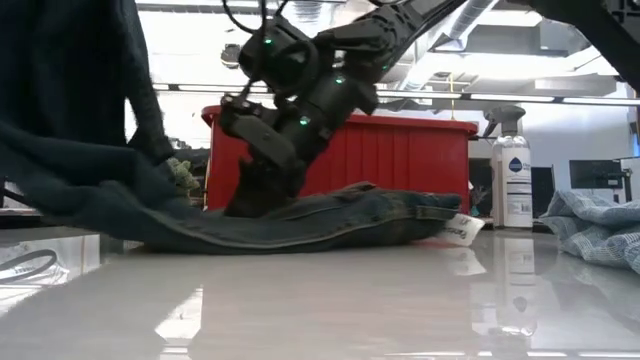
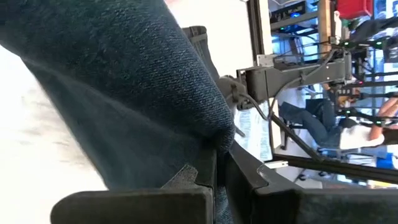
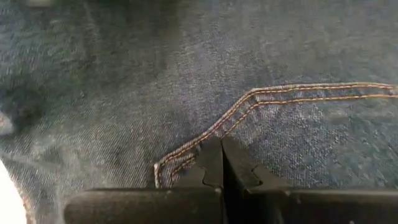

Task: Fold Laundry from Bin
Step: Fold the blue denim pants

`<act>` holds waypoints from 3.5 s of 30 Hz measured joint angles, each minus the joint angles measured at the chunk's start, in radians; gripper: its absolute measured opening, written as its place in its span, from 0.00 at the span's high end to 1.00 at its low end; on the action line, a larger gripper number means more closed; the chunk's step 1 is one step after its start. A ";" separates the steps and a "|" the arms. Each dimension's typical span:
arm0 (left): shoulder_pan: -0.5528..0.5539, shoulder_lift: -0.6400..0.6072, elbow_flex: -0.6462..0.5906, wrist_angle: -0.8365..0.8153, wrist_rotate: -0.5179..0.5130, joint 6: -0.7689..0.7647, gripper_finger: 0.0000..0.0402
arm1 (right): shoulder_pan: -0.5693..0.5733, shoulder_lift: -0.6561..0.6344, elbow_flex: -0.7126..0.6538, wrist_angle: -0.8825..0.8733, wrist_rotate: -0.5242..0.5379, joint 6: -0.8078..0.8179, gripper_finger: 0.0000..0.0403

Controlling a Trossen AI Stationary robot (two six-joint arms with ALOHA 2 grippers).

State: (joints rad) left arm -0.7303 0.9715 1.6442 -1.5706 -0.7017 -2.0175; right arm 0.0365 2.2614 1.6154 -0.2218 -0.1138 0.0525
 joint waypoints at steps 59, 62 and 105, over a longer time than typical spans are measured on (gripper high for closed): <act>0.328 0.263 -0.019 0.272 0.113 0.411 0.99 | 0.053 0.183 0.476 0.001 -0.222 -0.047 0.96; 0.337 0.303 -0.019 0.291 0.164 0.442 0.99 | 0.045 0.172 0.475 -0.058 -0.217 -0.068 0.96; 0.407 0.401 -0.019 0.429 0.218 0.600 0.99 | -0.401 -0.558 0.475 -0.920 0.214 -0.575 0.96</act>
State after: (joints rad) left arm -0.3236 1.3724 1.6257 -1.1412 -0.4837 -1.4175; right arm -0.3642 1.7038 2.0907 -1.1417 0.1003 -0.5229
